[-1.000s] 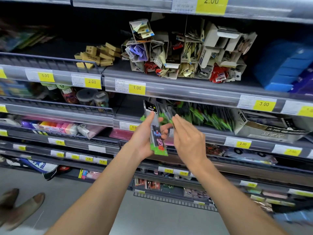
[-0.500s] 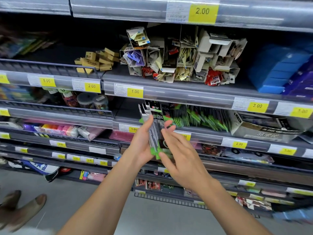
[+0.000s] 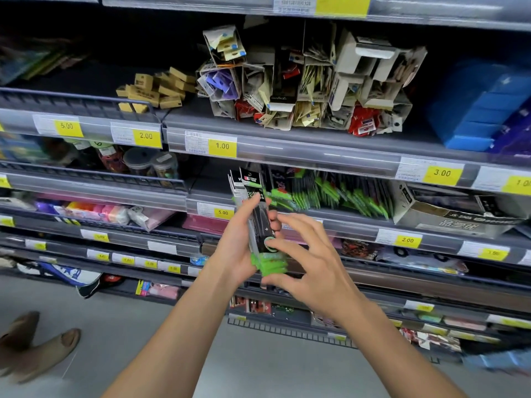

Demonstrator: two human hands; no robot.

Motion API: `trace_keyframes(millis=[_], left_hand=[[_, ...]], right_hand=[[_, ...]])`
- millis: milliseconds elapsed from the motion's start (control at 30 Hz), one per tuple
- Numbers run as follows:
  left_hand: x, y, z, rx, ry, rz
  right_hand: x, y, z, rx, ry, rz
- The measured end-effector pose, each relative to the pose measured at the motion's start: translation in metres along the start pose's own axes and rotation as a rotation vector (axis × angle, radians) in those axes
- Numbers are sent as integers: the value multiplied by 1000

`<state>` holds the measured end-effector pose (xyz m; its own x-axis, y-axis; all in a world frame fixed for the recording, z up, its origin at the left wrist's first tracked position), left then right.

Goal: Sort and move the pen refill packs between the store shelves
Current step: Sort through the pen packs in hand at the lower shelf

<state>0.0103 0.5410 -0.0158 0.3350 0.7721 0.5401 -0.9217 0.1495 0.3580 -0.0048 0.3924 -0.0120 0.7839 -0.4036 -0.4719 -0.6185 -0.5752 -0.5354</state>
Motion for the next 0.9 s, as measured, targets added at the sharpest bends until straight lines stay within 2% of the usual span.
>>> trace_keyframes(millis=[167,233,300,367,400,533,633,800,900], left_hand=[[-8,0,-8,6,-59,-3],[-1,1,-13,42,-62,14],[6,1,-23,94,-6,45],[10,3,-32,120,45,70],[12,4,-35,132,39,72],[13,4,-42,172,-10,47],[16,2,-42,171,-73,32],[17,-8,-38,199,-115,65],[16,-12,-34,139,-128,24]], right_hand=[[9,-18,3,-43,-20,15],[18,-24,2,-36,-159,164],[30,-35,3,65,-204,301],[44,-50,6,189,0,334],[49,-59,10,194,126,345],[68,-88,27,-65,478,376],[68,-88,28,-48,551,323],[33,-58,15,300,518,119],[4,-32,17,386,414,-17]])
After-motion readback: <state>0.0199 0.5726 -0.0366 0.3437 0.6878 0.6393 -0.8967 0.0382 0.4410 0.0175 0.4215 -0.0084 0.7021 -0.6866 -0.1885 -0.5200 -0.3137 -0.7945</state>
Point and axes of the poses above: each hand's wrist, its own y-axis away from the middle knuckle, its own z-axis out of the palm, x = y × z, the point moved 3 cm from there along -y, towards the middle knuckle, and after that the axes turned 2 degrees about -y, right-handed, at the moved point
